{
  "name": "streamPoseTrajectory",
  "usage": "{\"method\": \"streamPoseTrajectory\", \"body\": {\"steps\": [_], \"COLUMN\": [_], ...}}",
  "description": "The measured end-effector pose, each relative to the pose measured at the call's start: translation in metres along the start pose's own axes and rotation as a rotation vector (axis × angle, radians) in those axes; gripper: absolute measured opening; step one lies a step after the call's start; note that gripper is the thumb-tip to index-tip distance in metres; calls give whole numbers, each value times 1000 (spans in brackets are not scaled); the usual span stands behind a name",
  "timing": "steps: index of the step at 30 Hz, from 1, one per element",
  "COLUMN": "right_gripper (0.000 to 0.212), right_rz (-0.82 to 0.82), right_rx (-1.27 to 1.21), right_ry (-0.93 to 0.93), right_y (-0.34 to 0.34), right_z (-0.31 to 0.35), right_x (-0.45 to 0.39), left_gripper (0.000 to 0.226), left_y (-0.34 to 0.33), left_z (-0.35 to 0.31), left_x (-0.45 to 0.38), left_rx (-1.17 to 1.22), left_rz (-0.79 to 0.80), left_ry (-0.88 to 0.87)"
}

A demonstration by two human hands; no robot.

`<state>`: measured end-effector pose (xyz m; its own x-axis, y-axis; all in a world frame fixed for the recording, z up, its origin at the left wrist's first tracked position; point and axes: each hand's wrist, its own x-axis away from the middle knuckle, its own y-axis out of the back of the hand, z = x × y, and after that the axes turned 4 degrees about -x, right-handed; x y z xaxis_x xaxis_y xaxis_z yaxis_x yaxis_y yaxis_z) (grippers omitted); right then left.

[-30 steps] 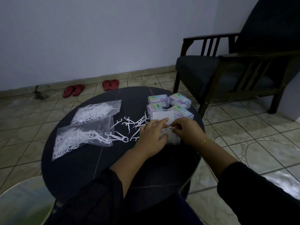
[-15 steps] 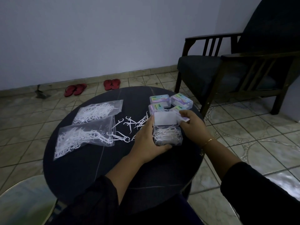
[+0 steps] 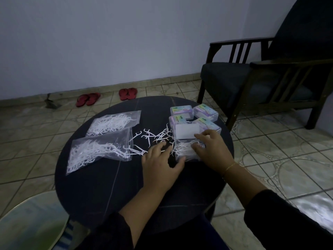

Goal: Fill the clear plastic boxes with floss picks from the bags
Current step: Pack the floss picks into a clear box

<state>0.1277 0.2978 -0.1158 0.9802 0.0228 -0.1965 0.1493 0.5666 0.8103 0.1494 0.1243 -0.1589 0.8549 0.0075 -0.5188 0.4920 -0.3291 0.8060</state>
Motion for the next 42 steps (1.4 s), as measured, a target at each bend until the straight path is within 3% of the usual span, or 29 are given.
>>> {"method": "streamPoseTrajectory", "body": {"steps": [8,16,24,28,31,34,42], "right_gripper": [44,42,32,36,45,52,53], "right_rz": [47,28,-100,-105,-54,17,-2], "right_rx": [132,206,-87,-278,-478,-632,-658], "right_ry": [8,46,-69,-152,-248,-280,-242], "right_y": [-6,-3,4,11,15,20,18], "right_z": [-2,-9,-14,-11,-8,-6,-9], "right_x": [5,4,-3,-11,-20,-25,-17], "left_gripper": [74,58,65,82,111,122,124], "left_y": [-1,-3,0,3,2,1,1], "left_z": [-16,-16,-9,-7,-9,-12,-10], "left_x": [-1,-2,-7,-18,-34,-44,-42], "left_rx": [-29,-200,-170,30,257,315,399], "left_rz": [194,158,154,279,399,447,423], "left_ry": [-54,-147,-118,-78,0,23,63]}}
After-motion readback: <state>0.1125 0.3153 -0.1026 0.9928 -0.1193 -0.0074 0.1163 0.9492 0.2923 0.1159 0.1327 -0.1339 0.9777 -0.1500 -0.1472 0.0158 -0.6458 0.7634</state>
